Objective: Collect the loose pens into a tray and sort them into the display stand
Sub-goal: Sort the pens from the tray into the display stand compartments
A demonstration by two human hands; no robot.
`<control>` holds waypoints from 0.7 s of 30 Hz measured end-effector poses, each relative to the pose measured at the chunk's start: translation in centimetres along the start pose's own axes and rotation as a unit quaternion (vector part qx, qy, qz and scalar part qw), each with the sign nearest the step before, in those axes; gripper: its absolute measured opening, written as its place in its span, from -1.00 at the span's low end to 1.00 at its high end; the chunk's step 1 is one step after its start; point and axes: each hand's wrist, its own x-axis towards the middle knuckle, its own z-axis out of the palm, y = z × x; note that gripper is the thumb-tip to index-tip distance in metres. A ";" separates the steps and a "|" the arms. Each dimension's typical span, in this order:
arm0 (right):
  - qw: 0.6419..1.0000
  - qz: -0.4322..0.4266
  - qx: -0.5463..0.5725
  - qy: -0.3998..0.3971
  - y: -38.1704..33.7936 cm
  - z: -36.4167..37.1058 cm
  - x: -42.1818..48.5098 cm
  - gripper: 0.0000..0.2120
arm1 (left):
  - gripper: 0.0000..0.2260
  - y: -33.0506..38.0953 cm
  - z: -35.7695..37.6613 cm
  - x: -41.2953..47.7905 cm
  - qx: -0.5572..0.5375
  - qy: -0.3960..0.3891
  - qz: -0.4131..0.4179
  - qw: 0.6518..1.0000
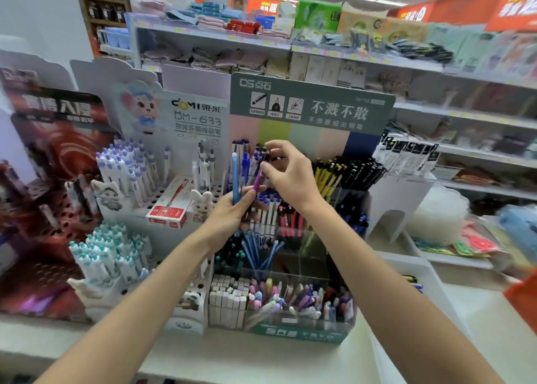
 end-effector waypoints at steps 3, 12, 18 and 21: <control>0.993 0.020 -0.005 0.115 1.1 -3.4 0.4 -0.69 | -0.81 0.0 1.1 0.8 0.024 0.016 -0.011 1.000; 0.970 -0.052 -0.173 0.162 4.4 -7.6 2.7 -0.69 | -0.79 0.2 3.3 1.5 0.020 -0.014 -0.033 0.999; 0.968 -0.076 -0.161 0.176 5.0 -7.0 3.0 -0.71 | -0.75 -0.1 2.9 1.3 -0.016 -0.014 -0.009 1.000; 0.968 -0.073 -0.151 0.188 4.8 -7.8 3.9 -0.73 | -0.76 -0.2 2.7 1.2 -0.021 -0.013 -0.006 1.000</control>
